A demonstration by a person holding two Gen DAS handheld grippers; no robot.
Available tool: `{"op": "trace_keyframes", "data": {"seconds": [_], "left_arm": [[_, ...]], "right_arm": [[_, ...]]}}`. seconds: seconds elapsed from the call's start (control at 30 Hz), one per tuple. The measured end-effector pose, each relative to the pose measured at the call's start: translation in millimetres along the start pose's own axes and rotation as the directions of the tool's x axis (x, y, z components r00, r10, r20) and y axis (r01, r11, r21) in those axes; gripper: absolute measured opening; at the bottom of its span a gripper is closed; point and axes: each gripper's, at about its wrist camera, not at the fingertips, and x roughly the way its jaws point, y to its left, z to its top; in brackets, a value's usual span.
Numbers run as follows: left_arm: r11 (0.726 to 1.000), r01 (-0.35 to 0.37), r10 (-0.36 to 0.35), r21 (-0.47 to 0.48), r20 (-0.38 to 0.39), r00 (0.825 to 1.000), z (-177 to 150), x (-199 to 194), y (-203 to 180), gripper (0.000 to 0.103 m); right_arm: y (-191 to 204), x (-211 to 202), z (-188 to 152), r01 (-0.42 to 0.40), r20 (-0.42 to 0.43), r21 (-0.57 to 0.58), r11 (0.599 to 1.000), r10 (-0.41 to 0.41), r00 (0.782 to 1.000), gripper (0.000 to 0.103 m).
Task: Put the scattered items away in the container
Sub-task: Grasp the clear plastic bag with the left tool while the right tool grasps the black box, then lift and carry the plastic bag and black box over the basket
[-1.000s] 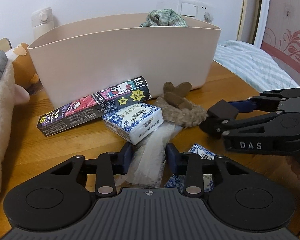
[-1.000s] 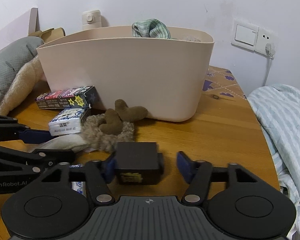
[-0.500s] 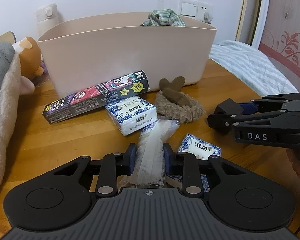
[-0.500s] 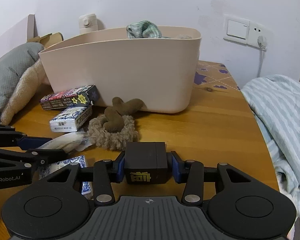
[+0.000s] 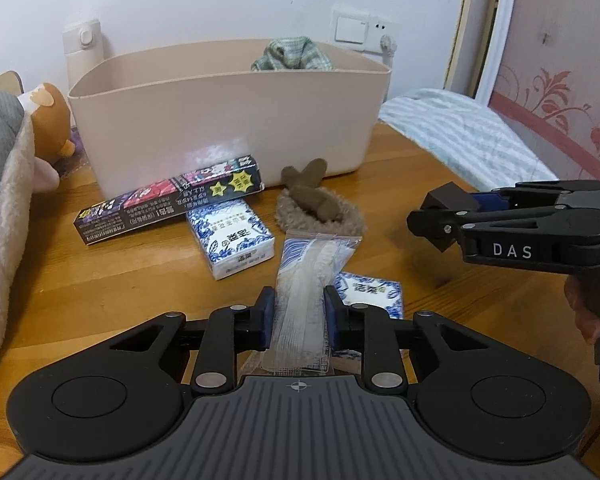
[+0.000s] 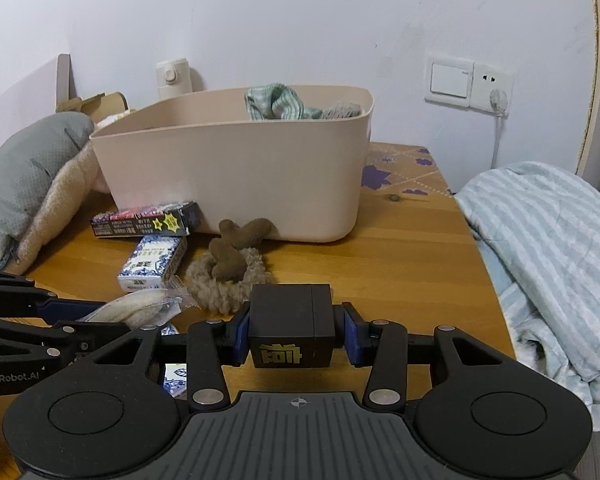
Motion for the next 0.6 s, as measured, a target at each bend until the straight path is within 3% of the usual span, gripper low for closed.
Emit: {"op": "trace_keyframes", "data": {"seconds": [0.6], "left_arm": [[0.999,-0.01,0.015,-0.048,0.104,0.994,20.5,-47.7,11.0,0.025]], "right_arm": [[9.7,-46.8,18.1,-0.008,0.112,-0.022,1.0,0.011,0.994,0.041]]}}
